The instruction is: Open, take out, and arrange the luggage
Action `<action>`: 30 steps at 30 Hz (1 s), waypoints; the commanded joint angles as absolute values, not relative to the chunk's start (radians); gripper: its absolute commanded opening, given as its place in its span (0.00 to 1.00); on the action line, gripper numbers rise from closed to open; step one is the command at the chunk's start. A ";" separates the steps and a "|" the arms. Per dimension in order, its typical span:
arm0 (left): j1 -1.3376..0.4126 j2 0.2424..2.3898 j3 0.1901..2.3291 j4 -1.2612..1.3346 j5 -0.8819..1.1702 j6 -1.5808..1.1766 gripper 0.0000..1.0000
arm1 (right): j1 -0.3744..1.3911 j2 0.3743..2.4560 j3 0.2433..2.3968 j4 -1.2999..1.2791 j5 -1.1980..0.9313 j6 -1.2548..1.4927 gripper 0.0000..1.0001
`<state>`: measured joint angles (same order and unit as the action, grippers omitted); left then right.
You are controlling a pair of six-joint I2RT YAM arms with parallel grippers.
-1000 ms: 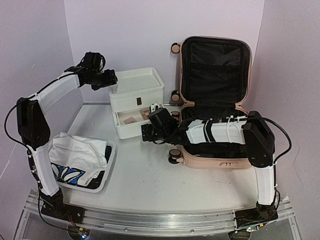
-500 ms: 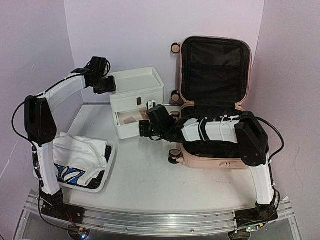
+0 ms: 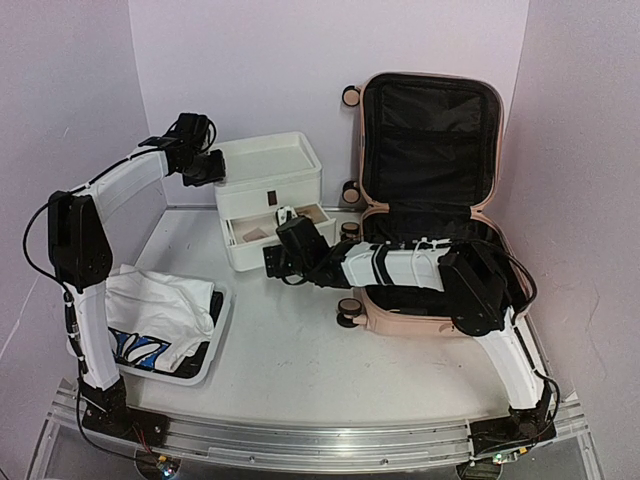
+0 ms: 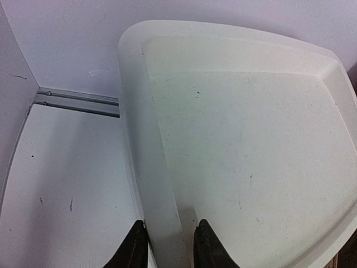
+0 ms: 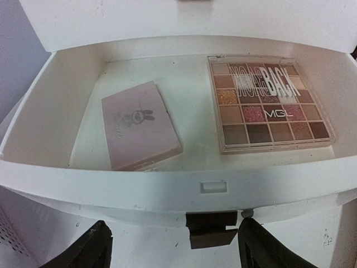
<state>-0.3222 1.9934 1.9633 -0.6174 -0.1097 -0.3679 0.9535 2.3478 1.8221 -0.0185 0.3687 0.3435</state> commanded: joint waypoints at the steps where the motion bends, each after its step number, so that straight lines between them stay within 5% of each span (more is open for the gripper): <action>1: -0.347 1.938 1.953 -0.676 -0.003 -0.331 0.21 | 0.925 2.389 1.954 0.144 0.360 0.275 0.80; 19: -0.424 1.883 1.927 -0.710 0.039 -0.423 0.13 | 0.904 2.671 2.377 0.207 0.316 0.212 0.85; 25: -0.448 1.838 1.870 -0.708 0.032 -0.464 0.13 | 0.889 2.650 2.313 0.206 0.313 0.173 0.86; 30: -0.449 1.829 1.858 -0.709 0.012 -0.464 0.19 | 0.888 2.449 2.045 0.122 0.275 0.265 0.89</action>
<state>-0.3618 1.9198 1.8713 -0.6212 -0.1654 -0.4881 0.9123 2.6251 2.2078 0.1287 0.3298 0.2146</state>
